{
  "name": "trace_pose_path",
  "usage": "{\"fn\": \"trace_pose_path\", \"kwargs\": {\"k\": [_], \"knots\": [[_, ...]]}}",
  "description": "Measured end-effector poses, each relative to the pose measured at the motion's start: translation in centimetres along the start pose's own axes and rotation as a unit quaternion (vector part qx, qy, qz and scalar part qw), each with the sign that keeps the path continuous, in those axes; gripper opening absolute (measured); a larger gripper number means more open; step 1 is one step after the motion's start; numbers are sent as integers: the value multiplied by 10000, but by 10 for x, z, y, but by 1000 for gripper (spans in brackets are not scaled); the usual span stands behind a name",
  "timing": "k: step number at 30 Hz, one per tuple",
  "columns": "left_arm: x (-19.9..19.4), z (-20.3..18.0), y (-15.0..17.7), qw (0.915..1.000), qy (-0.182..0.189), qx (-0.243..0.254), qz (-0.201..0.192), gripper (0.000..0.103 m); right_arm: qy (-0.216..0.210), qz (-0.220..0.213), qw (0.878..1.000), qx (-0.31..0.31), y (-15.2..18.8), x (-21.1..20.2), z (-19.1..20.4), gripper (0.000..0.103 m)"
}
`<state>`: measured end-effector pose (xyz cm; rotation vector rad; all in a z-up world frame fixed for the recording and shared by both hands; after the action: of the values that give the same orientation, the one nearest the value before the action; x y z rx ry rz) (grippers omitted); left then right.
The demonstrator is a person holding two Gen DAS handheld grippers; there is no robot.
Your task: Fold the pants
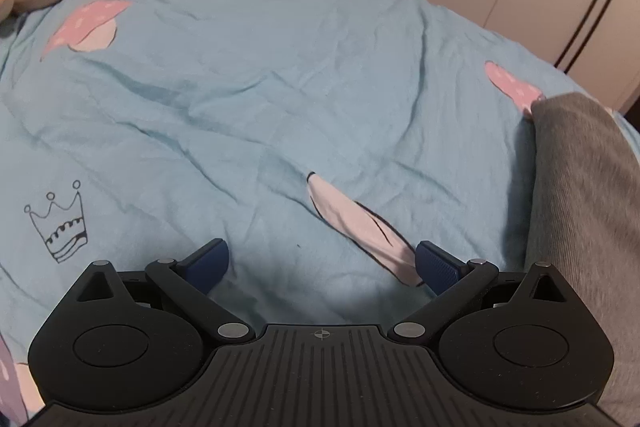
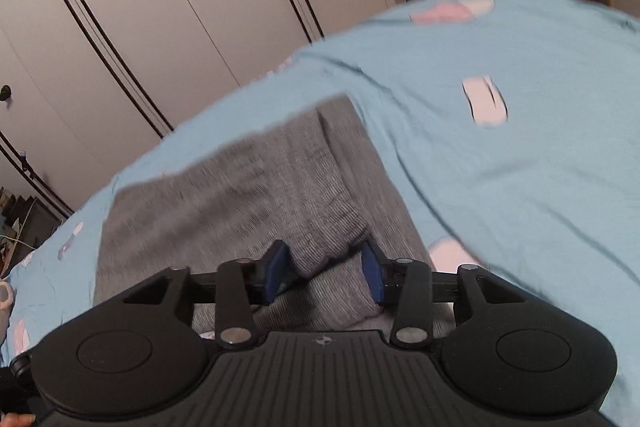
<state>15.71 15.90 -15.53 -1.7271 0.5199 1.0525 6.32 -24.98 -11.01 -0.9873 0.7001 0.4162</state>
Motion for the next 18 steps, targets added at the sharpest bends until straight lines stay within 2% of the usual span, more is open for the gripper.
{"fn": "trace_pose_path", "kwargs": {"k": [2, 5, 7, 8, 11, 13, 18], "knots": [[-2, 0, 0, 10000, 36, 23, 20, 102, -110, -64, 9999, 62, -3, -9, -1, 41], [-8, 0, 1, 9997, 227, -28, 16, 102, -48, -37, 9999, 131, -3, -14, -8, 51], [-11, -1, 1, 9993, 365, -49, -10, 102, 243, 172, 9993, 205, -1, -12, -12, 84], [-13, -2, 1, 9990, 449, -57, -17, 102, 274, 296, 9987, 307, 0, -10, -18, 85], [-16, -12, 3, 9965, 827, 73, 52, 102, -83, 420, 9966, 706, -1, -9, -31, 87], [-18, -20, 7, 9949, 970, 289, 24, 102, -14, 495, 9962, 712, -1, -7, -34, 98], [-20, -36, 14, 9896, 1313, 596, 12, 102, 269, 856, 9941, 603, 6, 8, -31, 99]]}}
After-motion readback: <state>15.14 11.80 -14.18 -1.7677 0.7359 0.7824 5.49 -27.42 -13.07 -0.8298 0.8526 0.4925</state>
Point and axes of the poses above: each gripper's, at about its wrist camera, not at the fingertips, and x roughly the way its jaws point, z to its left, y to its underside, the point moved 2 cm from there along x, roughly the way its jaws point, and after that the axes turned 2 degrees about z, right-handed, at the moved point
